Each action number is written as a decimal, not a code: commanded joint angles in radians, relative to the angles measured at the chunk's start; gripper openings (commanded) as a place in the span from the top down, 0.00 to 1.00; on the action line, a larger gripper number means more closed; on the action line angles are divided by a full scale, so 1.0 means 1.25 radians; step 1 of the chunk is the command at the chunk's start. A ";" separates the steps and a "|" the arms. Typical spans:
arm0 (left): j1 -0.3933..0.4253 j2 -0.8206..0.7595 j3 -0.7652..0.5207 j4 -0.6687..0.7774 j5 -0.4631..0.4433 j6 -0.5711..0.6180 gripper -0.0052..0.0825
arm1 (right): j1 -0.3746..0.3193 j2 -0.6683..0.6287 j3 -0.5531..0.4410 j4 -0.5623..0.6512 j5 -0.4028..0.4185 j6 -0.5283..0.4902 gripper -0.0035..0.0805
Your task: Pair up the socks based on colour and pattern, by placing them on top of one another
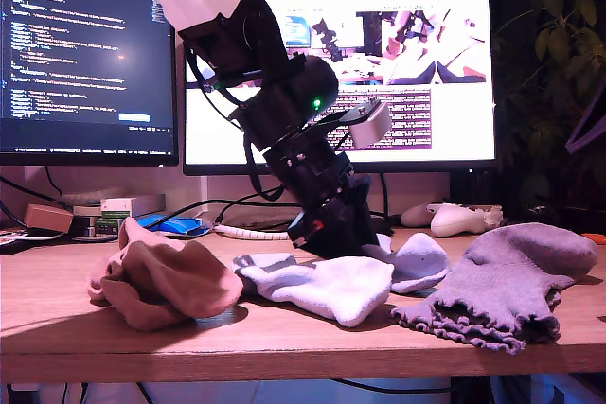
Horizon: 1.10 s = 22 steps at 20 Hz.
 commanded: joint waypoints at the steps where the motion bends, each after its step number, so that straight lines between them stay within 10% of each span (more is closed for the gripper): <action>1: -0.007 0.019 0.002 0.009 0.008 0.003 0.78 | 0.002 0.004 0.008 0.007 -0.004 0.004 0.97; 2: -0.011 0.019 0.003 0.010 0.001 0.003 0.98 | 0.002 0.004 0.008 0.007 -0.004 0.005 0.97; 9: -0.012 -0.045 0.078 -0.125 -0.087 -0.225 0.97 | 0.002 0.004 0.008 0.006 -0.003 0.007 0.97; 22: 0.016 -0.161 0.087 -0.362 -0.189 -0.354 0.97 | 0.002 0.004 0.008 0.008 -0.006 0.010 0.97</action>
